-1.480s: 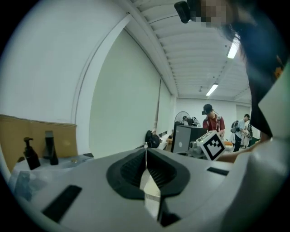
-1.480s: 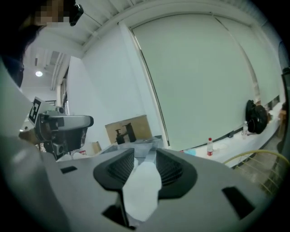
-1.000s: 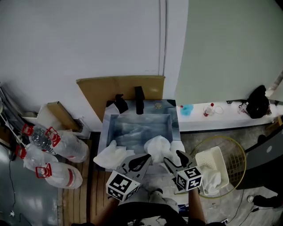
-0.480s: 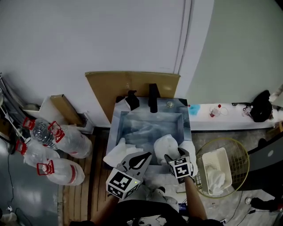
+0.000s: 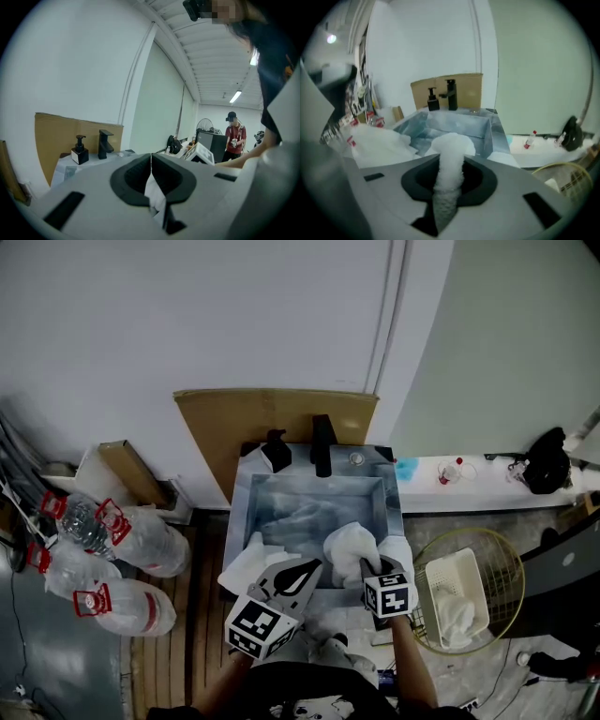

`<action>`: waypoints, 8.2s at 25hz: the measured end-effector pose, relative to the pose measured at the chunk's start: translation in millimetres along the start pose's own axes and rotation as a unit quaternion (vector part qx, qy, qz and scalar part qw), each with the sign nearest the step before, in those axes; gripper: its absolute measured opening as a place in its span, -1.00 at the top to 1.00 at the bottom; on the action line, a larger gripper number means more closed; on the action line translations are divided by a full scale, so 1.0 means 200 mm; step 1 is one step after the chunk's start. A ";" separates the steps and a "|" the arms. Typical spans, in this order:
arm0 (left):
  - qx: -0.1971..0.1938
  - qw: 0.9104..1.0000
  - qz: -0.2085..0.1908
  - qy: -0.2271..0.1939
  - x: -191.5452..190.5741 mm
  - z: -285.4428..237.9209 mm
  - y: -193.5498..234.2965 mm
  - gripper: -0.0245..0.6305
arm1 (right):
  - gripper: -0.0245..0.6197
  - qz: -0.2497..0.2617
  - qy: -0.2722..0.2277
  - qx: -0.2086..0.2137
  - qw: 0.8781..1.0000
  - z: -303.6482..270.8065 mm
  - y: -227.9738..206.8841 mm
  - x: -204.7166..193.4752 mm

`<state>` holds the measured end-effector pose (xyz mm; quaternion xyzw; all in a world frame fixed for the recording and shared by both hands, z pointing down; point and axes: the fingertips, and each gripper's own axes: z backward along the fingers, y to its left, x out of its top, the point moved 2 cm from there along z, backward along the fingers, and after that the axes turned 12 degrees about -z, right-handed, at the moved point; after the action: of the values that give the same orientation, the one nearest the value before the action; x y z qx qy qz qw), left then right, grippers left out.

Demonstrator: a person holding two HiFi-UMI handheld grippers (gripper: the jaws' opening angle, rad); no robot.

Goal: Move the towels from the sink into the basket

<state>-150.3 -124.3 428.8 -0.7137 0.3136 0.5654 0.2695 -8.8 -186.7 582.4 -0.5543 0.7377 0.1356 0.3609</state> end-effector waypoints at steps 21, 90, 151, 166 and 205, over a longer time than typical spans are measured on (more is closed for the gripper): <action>-0.115 0.988 -0.074 -0.065 0.39 -0.41 -0.32 0.90 | 0.73 -0.065 -0.313 0.009 0.948 1.15 -0.28 0.75; -0.115 0.991 -0.060 -0.014 0.32 -0.70 -0.84 0.90 | 0.56 -0.111 -0.229 -0.034 0.967 0.97 -1.14 0.06; 0.110 0.994 0.011 0.023 -0.16 0.62 0.30 0.90 | 0.55 0.040 -0.099 0.187 0.976 0.28 0.97 0.26; 0.013 1.000 -0.027 -0.010 0.12 0.01 -0.12 0.90 | 0.55 -0.029 -0.226 0.123 0.966 0.88 0.23 0.52; -0.310 0.944 -0.116 0.016 0.32 -1.19 -1.71 0.90 | 0.52 -0.325 -0.061 -0.219 0.918 0.99 -2.08 -1.16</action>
<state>269.8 -84.5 428.9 -0.8021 0.0421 0.5882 0.0939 476.8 -46.7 684.6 -0.8192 0.4452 0.2031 0.2992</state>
